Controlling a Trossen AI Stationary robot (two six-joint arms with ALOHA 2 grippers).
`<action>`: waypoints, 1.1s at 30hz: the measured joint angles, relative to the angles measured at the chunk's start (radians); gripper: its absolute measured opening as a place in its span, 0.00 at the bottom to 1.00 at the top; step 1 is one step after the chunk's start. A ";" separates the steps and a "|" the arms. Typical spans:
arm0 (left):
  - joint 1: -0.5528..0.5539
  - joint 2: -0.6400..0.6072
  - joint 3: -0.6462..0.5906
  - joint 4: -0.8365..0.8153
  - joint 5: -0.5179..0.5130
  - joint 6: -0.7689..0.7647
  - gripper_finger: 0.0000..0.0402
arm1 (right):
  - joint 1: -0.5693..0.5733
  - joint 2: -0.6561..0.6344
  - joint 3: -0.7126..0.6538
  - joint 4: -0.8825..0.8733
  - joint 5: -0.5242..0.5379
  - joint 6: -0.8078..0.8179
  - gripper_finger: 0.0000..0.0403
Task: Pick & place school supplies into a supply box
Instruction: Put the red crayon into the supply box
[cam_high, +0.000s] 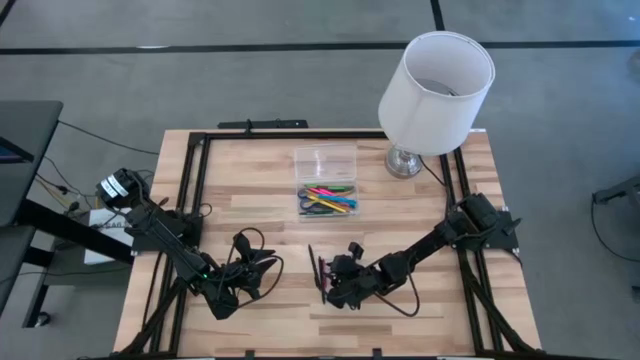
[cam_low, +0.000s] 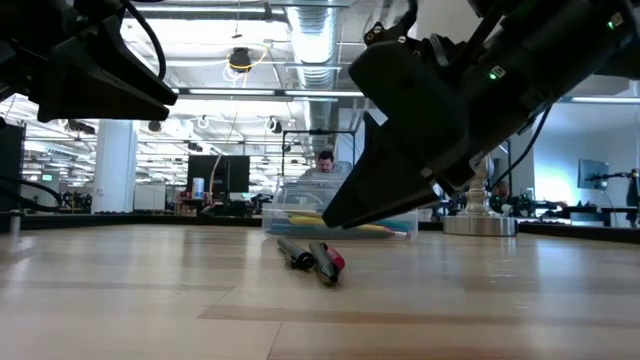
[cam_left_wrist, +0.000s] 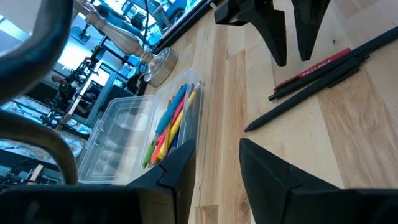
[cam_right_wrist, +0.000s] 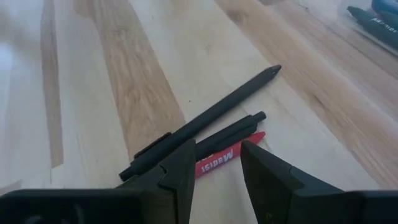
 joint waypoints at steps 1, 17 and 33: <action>0.000 0.000 0.000 0.000 0.000 0.000 0.30 | 0.002 0.000 0.000 0.000 0.003 -0.008 0.30; 0.000 0.000 0.000 0.000 0.000 0.000 0.30 | -0.004 0.000 0.000 0.014 0.080 -0.096 0.30; 0.000 0.000 0.000 -0.001 0.008 -0.001 0.30 | 0.005 0.073 0.007 0.090 0.052 -0.065 0.30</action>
